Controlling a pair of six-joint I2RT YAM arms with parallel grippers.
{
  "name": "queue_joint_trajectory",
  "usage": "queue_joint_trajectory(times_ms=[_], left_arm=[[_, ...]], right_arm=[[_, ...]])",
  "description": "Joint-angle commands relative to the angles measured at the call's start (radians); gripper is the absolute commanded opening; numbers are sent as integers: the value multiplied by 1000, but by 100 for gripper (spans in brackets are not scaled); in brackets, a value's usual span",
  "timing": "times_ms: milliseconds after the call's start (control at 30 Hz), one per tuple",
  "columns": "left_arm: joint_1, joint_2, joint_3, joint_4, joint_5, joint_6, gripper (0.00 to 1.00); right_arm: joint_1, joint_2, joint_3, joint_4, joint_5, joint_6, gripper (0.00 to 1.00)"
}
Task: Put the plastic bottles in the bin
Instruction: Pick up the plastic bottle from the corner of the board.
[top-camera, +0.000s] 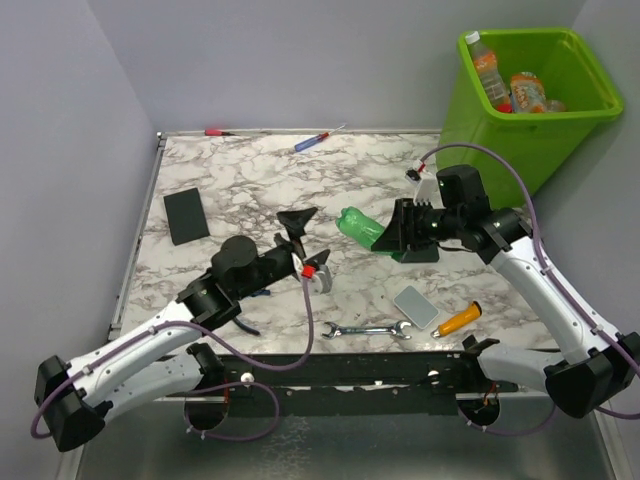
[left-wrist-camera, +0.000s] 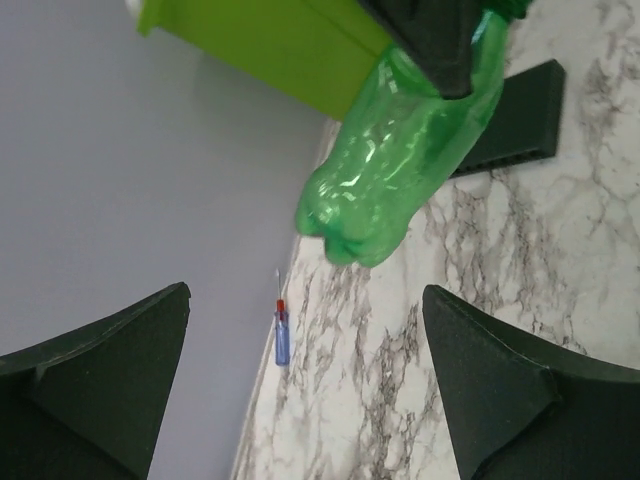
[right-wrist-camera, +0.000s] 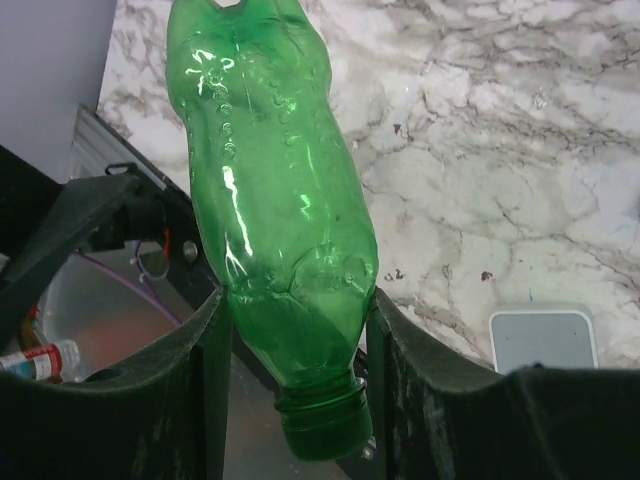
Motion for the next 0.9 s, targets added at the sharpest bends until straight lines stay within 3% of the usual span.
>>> queue_joint_trajectory(times_ms=[0, 300, 433, 600, 733, 833, 867], left_arm=[[-130, 134, 92, -164, -41, 298, 99], [-196, 287, 178, -185, -59, 393, 99], [-209, 331, 190, -200, -96, 454, 92], [-214, 366, 186, -166, -151, 477, 75], [-215, 367, 164, -121, -191, 493, 37], [-215, 361, 155, -100, -208, 490, 32], [-214, 358, 153, -90, -215, 485, 32]], right_arm=[[21, -30, -10, -126, -58, -57, 0], [39, 3, 34, -99, -120, -61, 0], [59, 21, 47, -82, -135, -59, 0], [84, 25, 54, -66, -130, -49, 0], [88, 19, 54, -60, -130, -44, 0], [90, 8, 60, -53, -137, -44, 0], [89, 4, 68, -53, -139, -44, 13]])
